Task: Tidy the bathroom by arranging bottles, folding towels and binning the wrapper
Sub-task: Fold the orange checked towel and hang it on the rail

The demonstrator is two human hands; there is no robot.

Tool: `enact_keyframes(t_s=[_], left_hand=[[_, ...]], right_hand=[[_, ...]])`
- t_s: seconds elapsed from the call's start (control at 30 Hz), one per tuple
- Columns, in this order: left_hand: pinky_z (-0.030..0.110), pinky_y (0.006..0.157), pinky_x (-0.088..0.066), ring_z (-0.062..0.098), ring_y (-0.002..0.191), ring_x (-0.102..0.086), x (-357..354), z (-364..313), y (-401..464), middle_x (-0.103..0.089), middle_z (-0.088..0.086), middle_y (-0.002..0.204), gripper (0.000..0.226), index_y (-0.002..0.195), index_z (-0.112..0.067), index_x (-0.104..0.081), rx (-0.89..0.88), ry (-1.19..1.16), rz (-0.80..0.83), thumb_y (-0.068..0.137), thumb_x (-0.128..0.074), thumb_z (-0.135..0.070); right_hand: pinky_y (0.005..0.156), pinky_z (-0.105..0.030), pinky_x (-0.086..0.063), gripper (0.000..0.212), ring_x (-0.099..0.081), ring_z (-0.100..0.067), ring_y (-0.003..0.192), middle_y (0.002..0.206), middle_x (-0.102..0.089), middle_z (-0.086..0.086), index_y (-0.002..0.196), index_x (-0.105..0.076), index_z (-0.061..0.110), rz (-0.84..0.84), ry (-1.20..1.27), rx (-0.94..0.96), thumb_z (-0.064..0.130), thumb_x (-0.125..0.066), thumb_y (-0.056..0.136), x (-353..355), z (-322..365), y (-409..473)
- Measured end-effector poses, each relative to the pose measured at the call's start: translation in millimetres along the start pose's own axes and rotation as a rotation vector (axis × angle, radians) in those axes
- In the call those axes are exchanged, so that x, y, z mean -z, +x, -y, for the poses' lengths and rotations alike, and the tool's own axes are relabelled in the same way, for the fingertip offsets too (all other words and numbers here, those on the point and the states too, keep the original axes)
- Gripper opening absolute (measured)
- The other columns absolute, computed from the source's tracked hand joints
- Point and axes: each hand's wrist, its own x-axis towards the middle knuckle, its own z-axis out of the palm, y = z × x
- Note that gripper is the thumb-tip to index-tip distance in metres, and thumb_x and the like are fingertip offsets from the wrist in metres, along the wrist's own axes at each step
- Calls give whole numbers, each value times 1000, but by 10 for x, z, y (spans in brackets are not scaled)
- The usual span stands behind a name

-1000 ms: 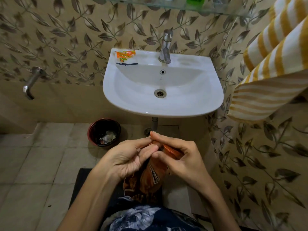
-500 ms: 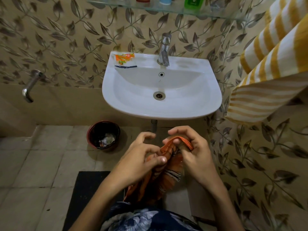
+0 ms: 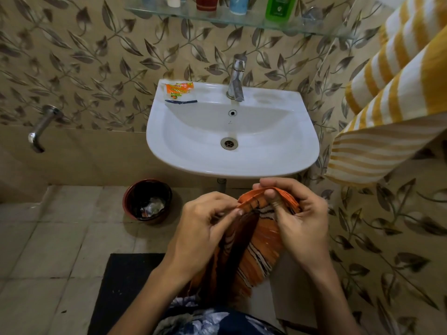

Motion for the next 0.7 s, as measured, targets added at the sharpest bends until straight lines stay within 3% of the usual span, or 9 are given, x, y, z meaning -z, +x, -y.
enact_keyframes(t_s=[0.07, 0.17, 0.3, 0.43, 0.53, 0.7], left_hand=[[16, 68, -49, 2, 80, -63, -2, -3, 2, -69, -6, 85, 11, 88, -13, -74, 2, -22, 19, 83, -66, -18], [10, 61, -39, 0, 69, -58, -9, 29, 7, -67, -7, 77, 10, 83, -19, -72, 73, -65, 201, 84, -66, -27], [25, 71, -49, 5, 78, -60, -74, 125, -15, -65, -7, 83, 12, 82, -18, -71, 146, -50, 392, 84, -66, -28], [18, 81, -44, 4, 97, -54, -87, 132, 7, -54, -7, 101, 4, 84, -25, -69, 100, -51, 255, 85, -65, -26], [20, 91, -47, 8, 107, -57, -89, 61, 42, -57, -3, 117, 19, 97, -10, -73, 3, -132, 144, 85, -63, -21], [19, 91, -48, 5, 105, -63, -116, 13, 59, -65, 0, 115, 20, 101, -2, -72, -108, -148, -2, 85, -62, -9]], right_hand=[[77, -15, -54, 28, -71, -5, 87, 90, -75, 12, 91, -69, 23, -16, -21, 13, -3, -63, 84, 9, 11, 7], [74, -12, -53, 22, -72, -3, 86, 90, -75, 14, 91, -68, 23, -55, -16, 30, 3, -64, 83, 15, 36, 32], [73, -13, -54, 25, -72, -4, 86, 88, -75, 17, 92, -67, 23, -74, 36, 55, -1, -63, 85, 35, 91, 112], [71, -12, -55, 23, -72, -4, 86, 89, -75, 16, 93, -68, 24, -12, 50, 76, 3, -62, 86, 96, 156, 189], [72, -12, -54, 20, -72, -3, 86, 88, -74, 18, 92, -68, 27, 33, 32, 78, 9, -63, 84, 79, 170, 197], [76, -14, -54, 21, -72, -3, 86, 89, -74, 18, 93, -69, 26, 69, 26, 85, 8, -63, 84, 8, 154, 178]])
